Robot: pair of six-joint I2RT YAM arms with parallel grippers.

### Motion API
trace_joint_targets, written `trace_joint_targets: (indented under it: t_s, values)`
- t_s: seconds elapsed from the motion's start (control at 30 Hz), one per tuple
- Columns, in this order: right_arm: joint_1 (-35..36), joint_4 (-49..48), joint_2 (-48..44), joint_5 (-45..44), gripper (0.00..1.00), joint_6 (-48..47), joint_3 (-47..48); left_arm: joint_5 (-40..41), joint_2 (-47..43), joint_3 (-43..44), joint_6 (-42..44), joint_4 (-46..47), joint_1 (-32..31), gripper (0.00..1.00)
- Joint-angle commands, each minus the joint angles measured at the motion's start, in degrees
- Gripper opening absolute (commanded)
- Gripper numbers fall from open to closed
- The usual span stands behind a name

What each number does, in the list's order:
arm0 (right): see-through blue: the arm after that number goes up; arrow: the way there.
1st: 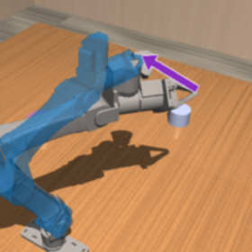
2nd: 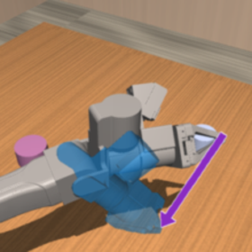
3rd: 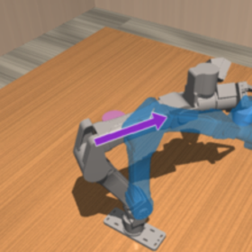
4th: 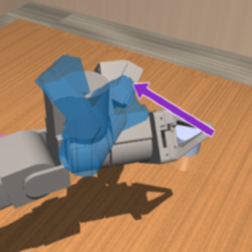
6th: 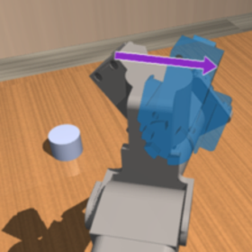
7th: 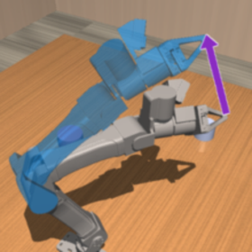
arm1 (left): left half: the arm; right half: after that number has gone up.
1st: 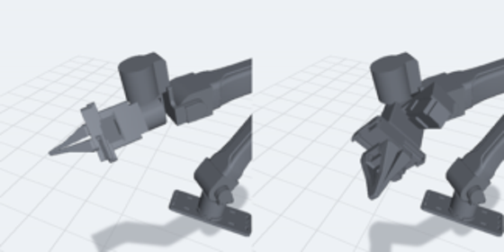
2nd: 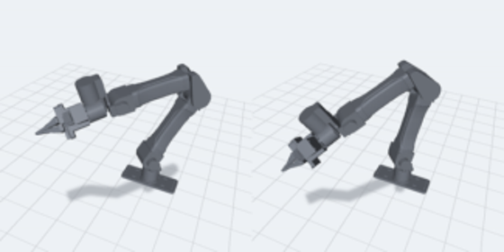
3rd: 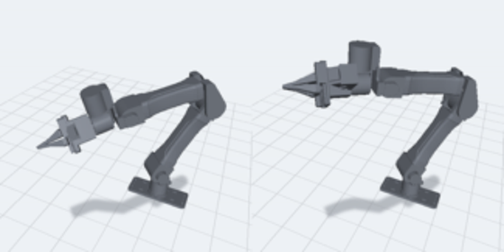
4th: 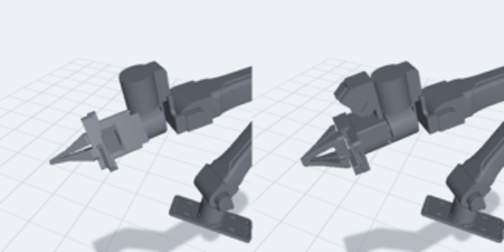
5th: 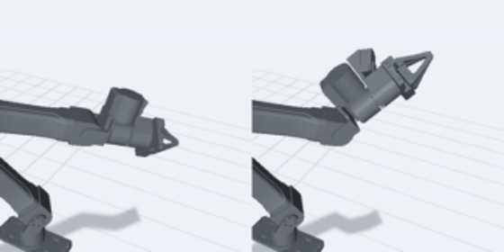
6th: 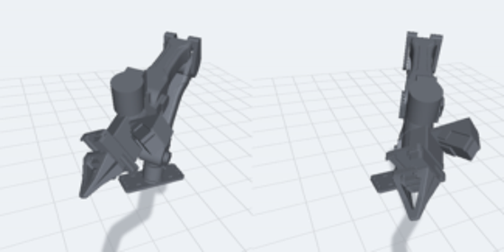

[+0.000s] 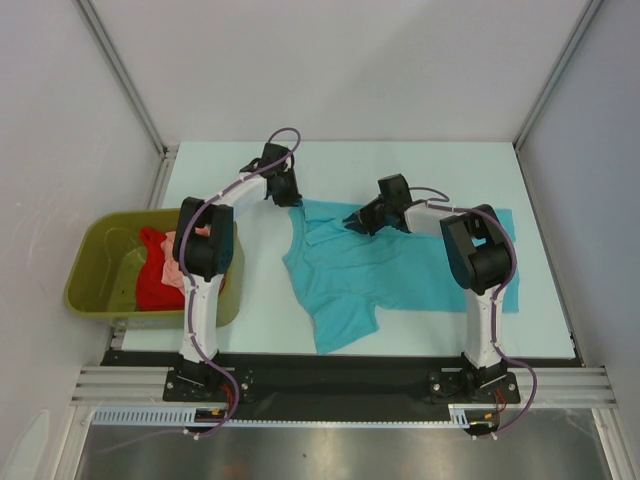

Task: Fold and stack the t-shirts
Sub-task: Fold the tshirt

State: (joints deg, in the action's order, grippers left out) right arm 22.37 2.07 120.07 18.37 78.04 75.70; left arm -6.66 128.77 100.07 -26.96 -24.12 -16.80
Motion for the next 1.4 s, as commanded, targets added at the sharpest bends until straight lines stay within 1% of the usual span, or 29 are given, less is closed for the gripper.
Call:
trace_joint_targets:
  t_s: [0.0, 0.13, 0.37, 0.6, 0.77, 0.9, 1.0, 1.1, 1.37]
  values:
    - [-0.13, -1.54, -1.24, -1.32, 0.26, 1.59, -0.47, -0.73, -0.54, 1.35, -0.46, 1.0, 0.36, 0.21]
    - [-0.13, -1.36, -0.36, -0.97, 0.28, 1.41, 0.15, -0.73, -0.54, 1.18, -0.37, 0.92, 0.36, 0.21]
    - [-0.05, -1.01, -2.21, -1.14, 0.34, 2.2, -1.87, -0.82, -0.36, 1.18, -0.29, 1.09, 0.36, 0.21]
    - [-0.04, -0.57, -0.63, -0.79, 0.35, 2.38, -0.82, -0.64, 0.08, 1.71, -0.29, 0.92, 0.36, 0.21]
    - [-0.31, 2.68, 1.48, -0.7, 0.33, 0.45, 2.69, -0.73, 0.17, 1.71, -0.2, 0.83, 0.45, 0.21]
    - [-0.57, 4.35, 2.97, -0.44, 0.29, -0.08, 4.19, -0.73, 0.17, 1.71, -0.11, 0.92, 0.45, 0.21]
    - [-0.57, 7.68, 4.47, -0.35, 0.28, -1.48, 6.81, -0.73, 0.34, 1.79, -0.2, 1.0, 0.62, 0.21]
    - [-0.66, 11.29, 5.17, -0.97, 0.24, -2.63, 7.88, -0.64, 0.34, 1.71, -0.11, 0.92, 0.63, 0.21]
    - [-1.1, 17.61, 6.93, -1.67, 0.25, -5.17, 9.99, -0.82, 0.08, 1.35, -0.2, 1.09, 0.63, 0.21]
